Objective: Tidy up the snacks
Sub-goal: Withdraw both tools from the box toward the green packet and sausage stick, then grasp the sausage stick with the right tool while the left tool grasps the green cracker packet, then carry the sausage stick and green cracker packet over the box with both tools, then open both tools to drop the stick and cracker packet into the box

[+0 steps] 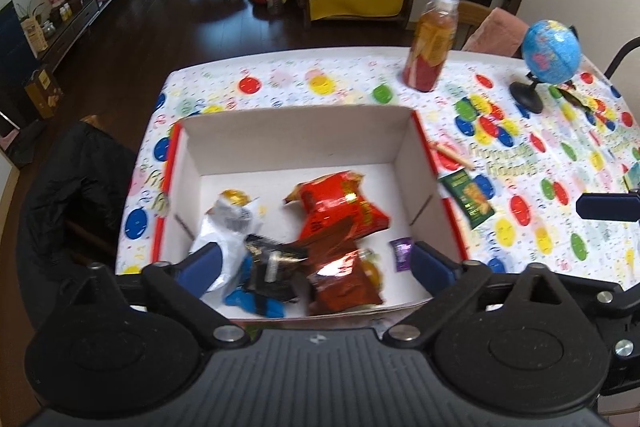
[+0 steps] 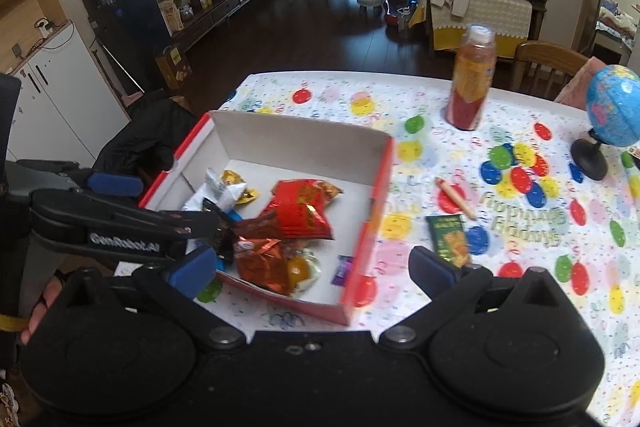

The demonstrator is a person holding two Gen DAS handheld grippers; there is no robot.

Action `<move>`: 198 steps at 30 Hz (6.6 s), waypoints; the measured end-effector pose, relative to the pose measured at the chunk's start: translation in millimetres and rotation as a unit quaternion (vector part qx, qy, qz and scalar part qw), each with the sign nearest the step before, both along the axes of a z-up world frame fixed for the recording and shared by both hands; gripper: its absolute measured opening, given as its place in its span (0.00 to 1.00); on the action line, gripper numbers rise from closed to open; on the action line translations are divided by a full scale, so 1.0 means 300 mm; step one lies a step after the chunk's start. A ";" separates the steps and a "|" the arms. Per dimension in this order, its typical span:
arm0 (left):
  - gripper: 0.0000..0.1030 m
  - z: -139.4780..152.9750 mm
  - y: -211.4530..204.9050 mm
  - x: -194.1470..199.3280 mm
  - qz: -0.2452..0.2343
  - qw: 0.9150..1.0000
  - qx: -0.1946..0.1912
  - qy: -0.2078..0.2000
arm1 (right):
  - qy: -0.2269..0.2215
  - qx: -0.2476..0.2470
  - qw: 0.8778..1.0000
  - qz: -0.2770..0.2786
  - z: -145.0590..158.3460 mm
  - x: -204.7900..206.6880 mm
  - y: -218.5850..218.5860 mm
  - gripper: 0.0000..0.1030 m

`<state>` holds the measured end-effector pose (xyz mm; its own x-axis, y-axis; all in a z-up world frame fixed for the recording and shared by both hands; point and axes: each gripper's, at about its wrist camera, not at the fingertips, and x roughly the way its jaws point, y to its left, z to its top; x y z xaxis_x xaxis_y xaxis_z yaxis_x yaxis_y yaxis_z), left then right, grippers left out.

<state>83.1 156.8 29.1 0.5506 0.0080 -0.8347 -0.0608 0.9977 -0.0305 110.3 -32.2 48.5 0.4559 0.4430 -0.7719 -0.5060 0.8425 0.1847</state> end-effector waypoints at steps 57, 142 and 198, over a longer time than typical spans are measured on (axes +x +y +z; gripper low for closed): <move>0.98 -0.502 -0.781 0.491 0.212 0.976 0.039 0.038 | 0.057 -0.107 0.974 0.192 -0.512 0.841 -0.226 0.61; 0.41 0.045 -0.211 0.022 0.062 0.997 -0.018 -0.046 | 0.042 -0.004 0.996 0.075 -0.026 0.184 -0.197 0.09; 0.56 -0.246 0.186 0.272 -0.012 0.997 0.020 0.078 | 0.089 -0.060 0.994 0.026 -0.276 0.173 0.270 0.76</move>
